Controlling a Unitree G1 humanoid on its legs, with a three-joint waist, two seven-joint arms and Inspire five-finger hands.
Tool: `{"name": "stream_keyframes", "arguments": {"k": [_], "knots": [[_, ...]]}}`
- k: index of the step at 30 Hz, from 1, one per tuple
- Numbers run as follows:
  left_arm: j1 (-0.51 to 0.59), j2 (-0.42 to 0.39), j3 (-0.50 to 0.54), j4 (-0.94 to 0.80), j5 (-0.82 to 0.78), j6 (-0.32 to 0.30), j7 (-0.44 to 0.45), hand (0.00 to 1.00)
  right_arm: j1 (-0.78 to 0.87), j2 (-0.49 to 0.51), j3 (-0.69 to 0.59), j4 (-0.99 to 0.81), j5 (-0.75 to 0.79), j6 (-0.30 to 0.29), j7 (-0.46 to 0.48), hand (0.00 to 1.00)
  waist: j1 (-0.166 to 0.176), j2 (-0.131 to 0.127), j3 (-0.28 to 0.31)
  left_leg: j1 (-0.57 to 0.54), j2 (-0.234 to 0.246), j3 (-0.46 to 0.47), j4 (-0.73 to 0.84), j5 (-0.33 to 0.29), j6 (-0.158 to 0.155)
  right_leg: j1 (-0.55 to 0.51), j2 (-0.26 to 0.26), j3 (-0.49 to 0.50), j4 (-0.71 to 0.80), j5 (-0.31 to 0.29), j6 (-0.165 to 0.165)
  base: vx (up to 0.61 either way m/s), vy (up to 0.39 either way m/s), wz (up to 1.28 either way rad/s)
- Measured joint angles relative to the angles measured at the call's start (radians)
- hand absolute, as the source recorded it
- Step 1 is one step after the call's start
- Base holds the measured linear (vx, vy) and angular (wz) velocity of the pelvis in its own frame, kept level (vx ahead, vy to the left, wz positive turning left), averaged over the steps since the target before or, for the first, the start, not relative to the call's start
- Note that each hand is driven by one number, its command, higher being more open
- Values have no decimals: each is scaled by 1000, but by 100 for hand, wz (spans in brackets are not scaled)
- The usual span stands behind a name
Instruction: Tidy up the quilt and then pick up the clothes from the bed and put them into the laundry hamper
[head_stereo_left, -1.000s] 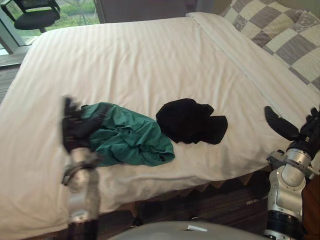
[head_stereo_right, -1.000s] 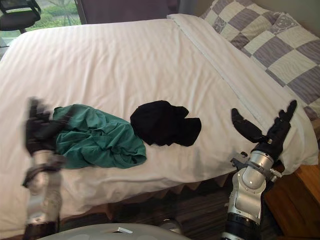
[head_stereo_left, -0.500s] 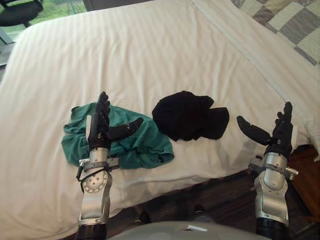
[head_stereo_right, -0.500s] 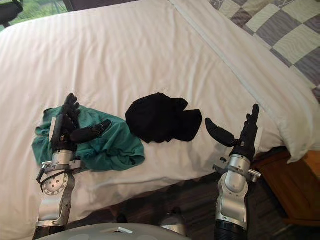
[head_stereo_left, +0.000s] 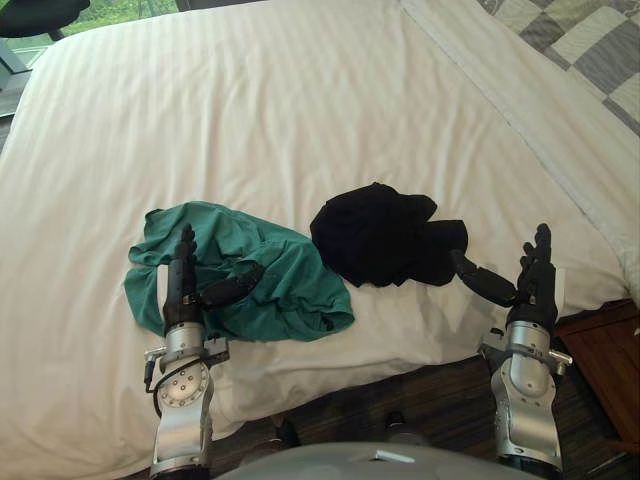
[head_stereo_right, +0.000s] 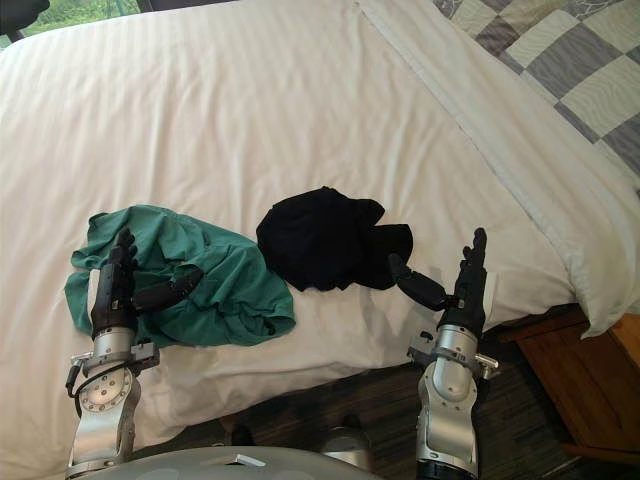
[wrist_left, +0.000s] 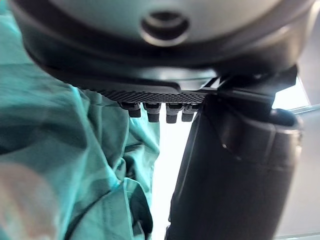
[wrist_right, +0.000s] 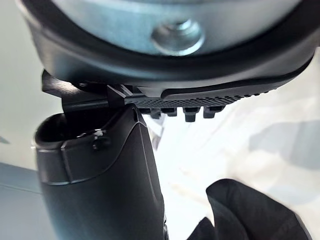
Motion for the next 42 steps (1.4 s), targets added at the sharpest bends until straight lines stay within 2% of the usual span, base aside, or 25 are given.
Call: {"name": "stream_keyframes", "arguments": {"k": [4, 5, 7, 9, 13, 19, 22, 26, 29, 31, 33, 36, 37, 39, 40, 41, 42], "knots": [[14, -19, 18, 16, 38, 15, 3, 100, 2, 2, 23, -9, 0, 2, 3, 100, 3, -2, 3, -29, 1, -1, 23, -10, 0, -17, -2, -1, 1, 0, 0, -9, -57, 2], [16, -19, 18, 46, 41, 15, 3, 0, 8, 4, 30, -26, 0, 4, 7, 100, 5, -2, 8, -51, 6, -1, 68, -30, 0, -17, -7, -3, 1, 0, 0, 13, -52, 1], [17, -19, 19, 77, 42, 15, 6, 0, 10, 4, 39, -31, 0, 4, 7, 100, 6, -1, 10, -52, 8, 0, 82, -38, 0, -14, -6, -3, 2, -1, -1, 10, -43, -2], [-13, -14, 22, 178, 73, -2, 26, 0, 6, 2, 65, -38, 0, 4, 7, 100, 8, 2, 18, -56, 9, 1, 85, -39, 0, -17, -7, -4, 5, -2, -2, -4, -38, 0], [-65, -4, 58, 218, 87, -13, 48, 0, 0, 2, 106, -38, 1, 5, 10, 100, 20, 0, 26, -91, 9, 4, 97, -39, 0, -51, -9, 0, 8, -2, -3, -33, -37, -3], [-86, 45, 59, 247, 110, -14, 25, 0, -78, -20, 146, -38, 0, 5, 25, 100, 31, -19, 41, -116, 8, 2, 106, -40, 0, -73, -12, 2, 8, -2, -3, -17, -22, 0], [-86, 64, 57, 247, 110, -19, 7, 0, -133, -60, 178, -37, 0, 5, 29, 100, 31, -35, 54, -120, 5, -2, 117, -43, 4, -72, -16, -1, 10, -2, -2, 1, -4, 2], [-87, 84, 40, 232, 101, -37, -20, 0, -236, -131, 222, -5, 0, 5, 43, 100, 31, -35, 83, -131, 4, -28, 120, -45, 7, -74, -18, -28, 25, -2, -3, 7, -15, 16], [-86, 91, 15, 193, 51, -51, -34, 0, -339, -171, 265, 83, -1, 4, 53, 100, 34, -25, 117, -154, 5, -52, 140, -48, 12, -80, -18, -51, 40, -2, -3, 11, -25, 23], [-86, 91, 2, 164, 16, -52, -55, 0, -400, -196, 289, 153, -1, 6, 67, 100, 49, -13, 146, -158, 4, -57, 142, -49, 13, -85, -17, -53, 52, -2, -3, 2, -20, 11], [-84, 91, -26, 143, -19, -55, -69, 0, -445, -212, 300, 236, -42, 8, 68, 100, 58, 4, 160, -176, 3, -76, 152, -50, 16, -87, -20, -71, 56, -2, -3, 24, -15, 22], [-70, 91, -47, 120, -63, -59, -77, 0, -511, -216, 296, 361, -77, 2, 62, 100, 60, 14, 173, -189, 4, -87, 165, -50, 16, -87, -21, -83, 66, -2, -3, 70, -29, 20], [-65, 92, -48, 118, -72, -62, -77, 0, -524, -219, 296, 383, -80, -3, 61, 0, 60, 14, 178, -189, 5, -87, 174, -50, 16, -88, -22, -83, 77, -3, -4, 72, -29, 10], [-47, 90, -62, 119, -99, -69, -77, 0, -550, -242, 296, 459, -79, -19, 60, 0, 58, 23, 182, -187, 17, -88, 204, -50, 16, -111, -27, -83, 160, -7, -10, 65, -36, 0], [-49, 80, -63, 122, -105, -70, -77, 0, -564, -255, 294, 489, -79, -31, 58, 0, 57, 51, 198, -186, 39, -99, 215, -50, 16, -167, -22, -77, 231, -52, -31, 31, -42, -8], [-53, 91, -63, 125, -132, -70, -77, 0, -572, -255, 294, 497, -79, -42, 53, 0, 58, 45, 200, -189, 43, -100, 219, -50, 16, -172, 2, -77, 122, -61, -34, 6, -55, -3], [-55, 99, -62, 127, -137, -70, -77, 0, -570, -254, 292, 497, -78, -47, 50, 0, 58, 39, 199, -192, 38, -100, 220, -50, 16, -169, 4, -77, 56, -49, -31, 14, -103, 18]]}}
